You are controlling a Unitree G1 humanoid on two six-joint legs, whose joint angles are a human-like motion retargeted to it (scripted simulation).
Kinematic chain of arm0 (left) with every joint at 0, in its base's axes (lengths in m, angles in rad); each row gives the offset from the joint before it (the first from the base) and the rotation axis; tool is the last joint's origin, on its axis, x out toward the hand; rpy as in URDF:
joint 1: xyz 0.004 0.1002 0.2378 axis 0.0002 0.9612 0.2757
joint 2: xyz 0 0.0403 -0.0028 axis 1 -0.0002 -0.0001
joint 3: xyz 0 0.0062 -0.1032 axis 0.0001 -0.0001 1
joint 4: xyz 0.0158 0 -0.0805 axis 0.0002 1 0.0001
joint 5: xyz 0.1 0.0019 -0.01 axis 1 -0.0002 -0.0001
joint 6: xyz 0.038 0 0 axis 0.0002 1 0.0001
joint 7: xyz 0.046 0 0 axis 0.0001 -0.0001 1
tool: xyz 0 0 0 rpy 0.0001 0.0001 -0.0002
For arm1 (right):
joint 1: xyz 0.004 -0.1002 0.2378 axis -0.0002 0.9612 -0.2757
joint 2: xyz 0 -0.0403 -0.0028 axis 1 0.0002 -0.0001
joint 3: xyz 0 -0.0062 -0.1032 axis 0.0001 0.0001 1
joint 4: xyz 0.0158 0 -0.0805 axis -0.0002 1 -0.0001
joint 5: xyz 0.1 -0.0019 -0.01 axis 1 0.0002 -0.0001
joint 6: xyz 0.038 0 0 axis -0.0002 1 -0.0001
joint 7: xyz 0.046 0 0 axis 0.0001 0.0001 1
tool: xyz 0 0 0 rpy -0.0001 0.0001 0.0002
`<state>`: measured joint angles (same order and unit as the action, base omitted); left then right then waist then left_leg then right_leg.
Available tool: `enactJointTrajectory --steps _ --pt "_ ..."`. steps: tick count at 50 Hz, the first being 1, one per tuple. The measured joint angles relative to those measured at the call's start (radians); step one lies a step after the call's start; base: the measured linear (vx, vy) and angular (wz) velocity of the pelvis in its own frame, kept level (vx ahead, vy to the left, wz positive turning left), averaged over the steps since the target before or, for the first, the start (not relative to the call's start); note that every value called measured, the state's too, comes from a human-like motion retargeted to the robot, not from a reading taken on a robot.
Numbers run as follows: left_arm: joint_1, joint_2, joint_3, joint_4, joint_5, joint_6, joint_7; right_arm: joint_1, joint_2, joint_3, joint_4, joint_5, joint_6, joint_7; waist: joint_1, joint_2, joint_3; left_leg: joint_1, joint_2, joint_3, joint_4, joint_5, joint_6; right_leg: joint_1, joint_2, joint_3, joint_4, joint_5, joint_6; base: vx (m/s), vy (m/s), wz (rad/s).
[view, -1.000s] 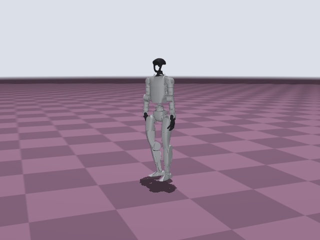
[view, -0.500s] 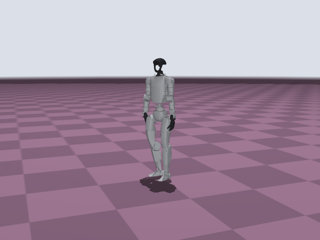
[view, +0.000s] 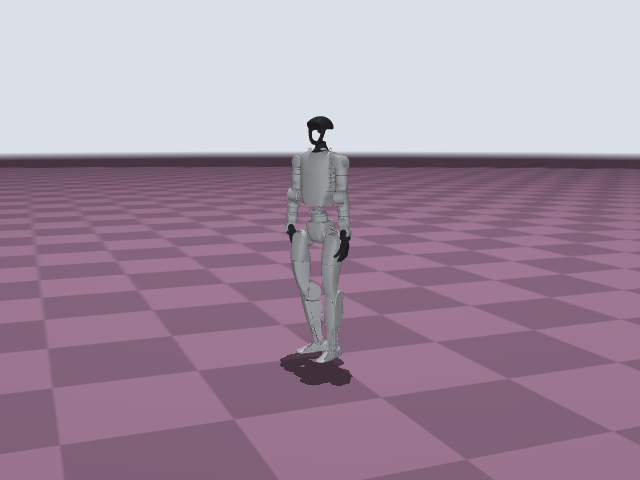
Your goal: In place motions
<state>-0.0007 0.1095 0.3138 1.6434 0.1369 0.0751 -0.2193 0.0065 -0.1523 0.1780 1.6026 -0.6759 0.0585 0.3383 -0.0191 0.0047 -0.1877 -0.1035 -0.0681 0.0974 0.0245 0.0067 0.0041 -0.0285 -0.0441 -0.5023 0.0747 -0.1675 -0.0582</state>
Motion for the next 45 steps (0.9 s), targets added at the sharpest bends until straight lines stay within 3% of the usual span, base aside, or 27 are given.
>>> enactJointTrajectory --steps 45 --pt "0.025 -0.001 0.018 -0.012 -0.041 -0.023 0.084 -0.001 0.004 0.008 -0.016 -0.001 -0.002 0.013 0.014 0.011 0.012 -0.023 0.016 0.025 0.048 -0.025 -0.013 -0.003 0.01 0.016 -0.007 0.007 -0.015 0.0 0.0 0.0"
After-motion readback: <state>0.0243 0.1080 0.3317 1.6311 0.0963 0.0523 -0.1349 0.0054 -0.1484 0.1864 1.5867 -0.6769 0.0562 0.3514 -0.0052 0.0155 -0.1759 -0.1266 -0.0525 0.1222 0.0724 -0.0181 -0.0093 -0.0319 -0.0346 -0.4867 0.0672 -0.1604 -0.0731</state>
